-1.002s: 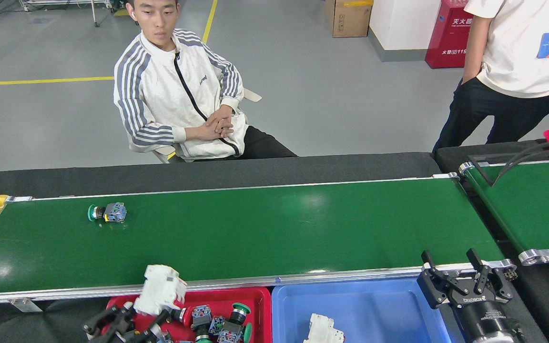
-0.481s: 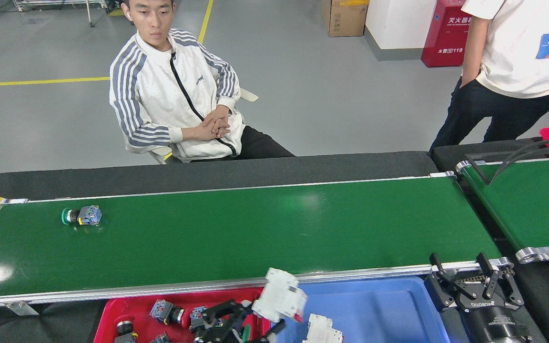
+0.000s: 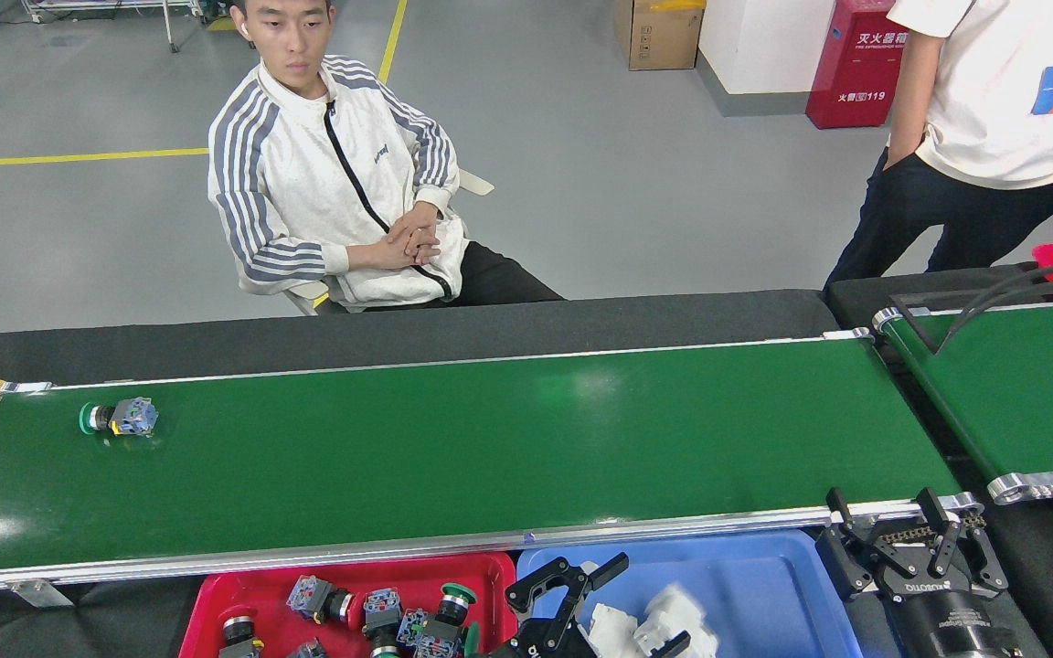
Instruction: Pick switch part from conveyor to tray
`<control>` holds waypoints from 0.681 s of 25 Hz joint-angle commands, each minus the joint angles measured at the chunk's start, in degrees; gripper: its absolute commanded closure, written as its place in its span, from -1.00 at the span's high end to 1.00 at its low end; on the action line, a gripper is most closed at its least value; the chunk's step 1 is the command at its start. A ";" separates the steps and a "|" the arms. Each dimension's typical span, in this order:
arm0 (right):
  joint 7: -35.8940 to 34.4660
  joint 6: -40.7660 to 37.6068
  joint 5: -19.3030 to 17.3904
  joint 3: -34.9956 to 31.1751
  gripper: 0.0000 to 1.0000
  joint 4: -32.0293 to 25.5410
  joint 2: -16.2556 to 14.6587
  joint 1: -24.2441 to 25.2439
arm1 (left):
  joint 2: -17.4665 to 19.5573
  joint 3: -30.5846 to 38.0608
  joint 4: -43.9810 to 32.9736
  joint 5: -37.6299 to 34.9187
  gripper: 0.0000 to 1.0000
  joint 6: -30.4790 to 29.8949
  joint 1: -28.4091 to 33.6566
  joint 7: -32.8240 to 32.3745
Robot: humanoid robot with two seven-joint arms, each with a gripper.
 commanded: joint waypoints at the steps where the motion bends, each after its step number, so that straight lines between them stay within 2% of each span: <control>1: 0.06 0.05 -0.21 -0.21 1.00 -0.89 0.02 -0.10 | -0.42 1.38 -0.81 0.21 0.98 1.18 -0.27 0.53; 3: 0.06 0.05 -0.21 -0.21 1.00 -0.98 0.02 0.78 | -0.42 7.01 -0.90 0.48 0.98 4.26 0.16 0.70; 6: -0.02 0.05 -0.21 -0.21 1.00 -0.98 0.02 1.48 | -0.42 19.22 -0.90 0.83 0.98 8.39 0.34 0.79; 8: -0.02 -0.12 -0.21 -0.21 1.00 -0.98 0.02 2.27 | -0.07 29.84 -0.72 0.92 0.98 8.39 0.60 0.88; 9: -0.02 -0.30 -0.21 -0.21 1.00 -0.98 0.02 2.71 | 0.19 32.84 -0.46 1.09 0.98 8.13 0.78 0.97; 12: -0.11 -0.47 -0.30 -0.21 1.00 -1.59 0.02 4.38 | 3.79 45.05 1.30 3.99 0.98 5.93 3.06 2.46; 14: -0.11 -0.56 -0.30 -0.21 1.00 -2.65 0.11 4.73 | 6.17 50.07 2.71 4.70 0.98 5.05 5.09 4.48; 17: -0.20 -0.56 -0.39 -0.21 1.00 -3.00 0.11 4.91 | 7.22 54.11 5.87 4.87 0.98 4.87 6.23 6.59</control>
